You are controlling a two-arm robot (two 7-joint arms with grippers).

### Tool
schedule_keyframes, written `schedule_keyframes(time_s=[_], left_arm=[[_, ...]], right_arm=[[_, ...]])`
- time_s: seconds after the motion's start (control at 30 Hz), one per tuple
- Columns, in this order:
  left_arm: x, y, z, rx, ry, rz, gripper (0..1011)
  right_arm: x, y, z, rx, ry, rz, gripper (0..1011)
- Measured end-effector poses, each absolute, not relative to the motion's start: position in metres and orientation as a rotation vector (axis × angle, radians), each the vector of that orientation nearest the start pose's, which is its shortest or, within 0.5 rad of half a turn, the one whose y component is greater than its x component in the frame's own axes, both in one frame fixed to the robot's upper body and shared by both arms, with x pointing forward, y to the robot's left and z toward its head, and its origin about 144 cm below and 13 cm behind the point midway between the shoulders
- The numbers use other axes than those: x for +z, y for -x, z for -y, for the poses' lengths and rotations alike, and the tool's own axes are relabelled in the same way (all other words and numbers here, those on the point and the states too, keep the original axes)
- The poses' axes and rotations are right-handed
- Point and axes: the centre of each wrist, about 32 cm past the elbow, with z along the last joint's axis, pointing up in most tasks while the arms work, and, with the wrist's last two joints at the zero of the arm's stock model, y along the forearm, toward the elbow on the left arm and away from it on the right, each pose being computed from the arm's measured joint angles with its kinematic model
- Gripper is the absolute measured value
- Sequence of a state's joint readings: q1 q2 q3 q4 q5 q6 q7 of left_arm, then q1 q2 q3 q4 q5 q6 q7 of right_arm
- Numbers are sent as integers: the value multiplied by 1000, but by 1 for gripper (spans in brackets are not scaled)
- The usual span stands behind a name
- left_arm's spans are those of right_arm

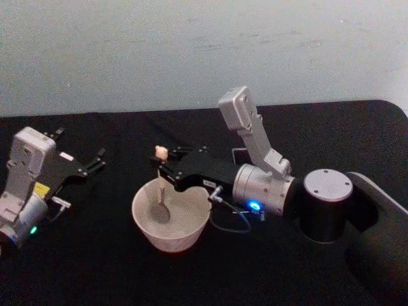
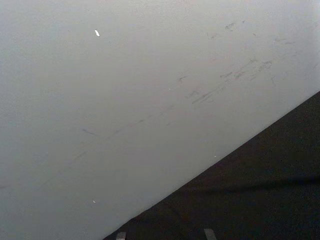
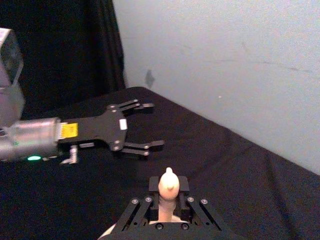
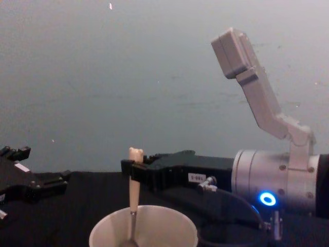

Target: Pick up the stirring spoon with one hand, stir inside the cup, then place it back in its original position.

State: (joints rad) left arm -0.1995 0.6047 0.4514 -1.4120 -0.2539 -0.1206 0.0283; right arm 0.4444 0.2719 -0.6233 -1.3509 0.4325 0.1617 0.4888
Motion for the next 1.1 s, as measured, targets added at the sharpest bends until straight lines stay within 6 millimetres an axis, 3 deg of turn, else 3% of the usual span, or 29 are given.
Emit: schedule_keyframes(time_s=[0.5, 1.1], left_arm=[[1140, -489, -310, 1248, -304, 285, 1001], [1140, -489, -310, 1248, -304, 285, 1001]], right_arm=[[1187, -544, 163, -641, 124, -57, 214], [1190, -512, 194, -584, 125, -85, 214]])
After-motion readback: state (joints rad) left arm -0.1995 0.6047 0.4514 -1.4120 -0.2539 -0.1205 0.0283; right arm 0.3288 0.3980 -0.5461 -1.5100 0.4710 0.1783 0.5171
